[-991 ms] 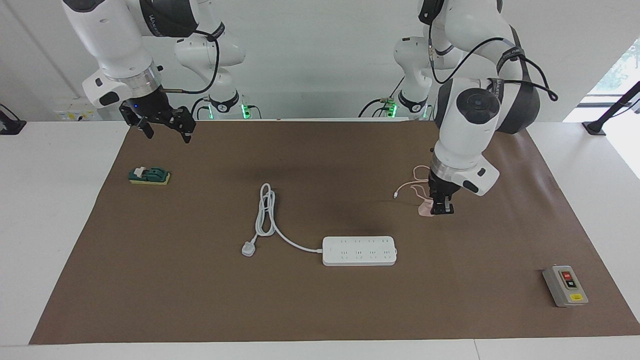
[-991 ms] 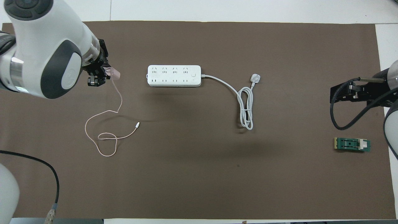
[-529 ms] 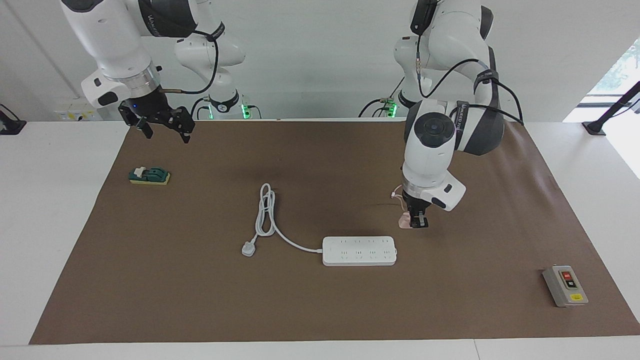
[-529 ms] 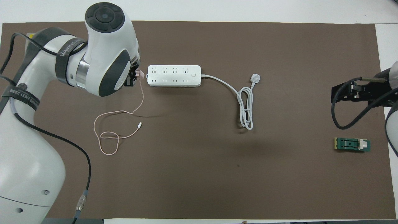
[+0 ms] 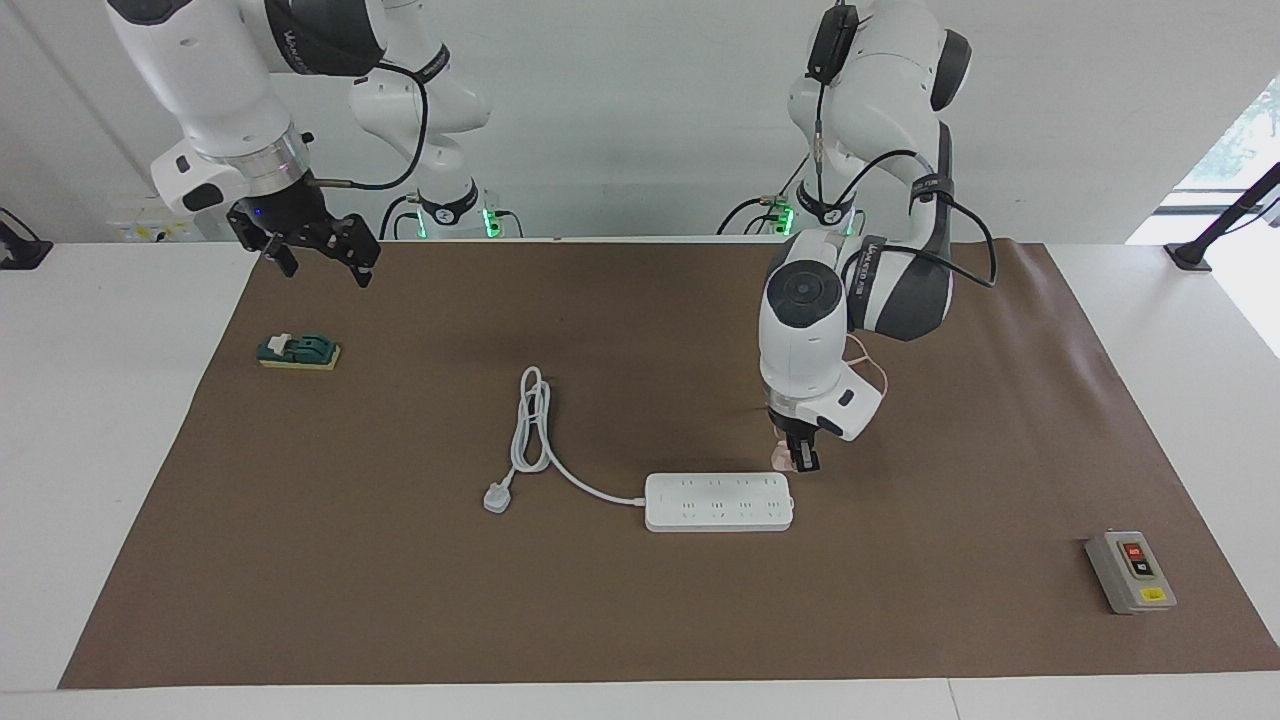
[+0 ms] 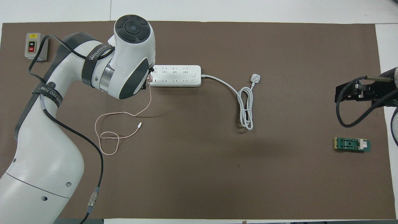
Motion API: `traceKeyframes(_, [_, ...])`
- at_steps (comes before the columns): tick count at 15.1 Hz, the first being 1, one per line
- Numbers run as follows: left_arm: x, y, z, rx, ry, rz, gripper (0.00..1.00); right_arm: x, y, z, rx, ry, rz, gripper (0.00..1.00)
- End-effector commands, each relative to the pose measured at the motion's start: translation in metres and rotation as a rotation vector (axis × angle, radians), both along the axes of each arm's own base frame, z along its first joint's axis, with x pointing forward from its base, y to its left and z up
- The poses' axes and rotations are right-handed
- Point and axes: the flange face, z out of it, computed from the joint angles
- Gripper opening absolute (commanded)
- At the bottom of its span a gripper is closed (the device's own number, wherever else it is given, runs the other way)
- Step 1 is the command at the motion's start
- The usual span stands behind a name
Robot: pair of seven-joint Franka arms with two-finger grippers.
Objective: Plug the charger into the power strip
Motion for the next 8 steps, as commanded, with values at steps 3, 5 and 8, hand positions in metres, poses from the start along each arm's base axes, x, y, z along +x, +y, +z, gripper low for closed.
traceKeyframes(3, [0.014,-0.011,-0.018,0.022,-0.023,0.003,0.00,-0.005,-0.002,0.005,0.001,0.008,0.013,1.00])
traceKeyframes(5, [0.018,-0.016,-0.021,0.040,-0.041,-0.001,0.00,-0.005,-0.004,0.005,0.001,0.008,0.010,1.00])
traceKeyframes(8, [0.020,-0.016,-0.023,0.046,-0.046,0.006,0.00,-0.005,-0.004,0.005,0.001,0.008,0.010,1.00])
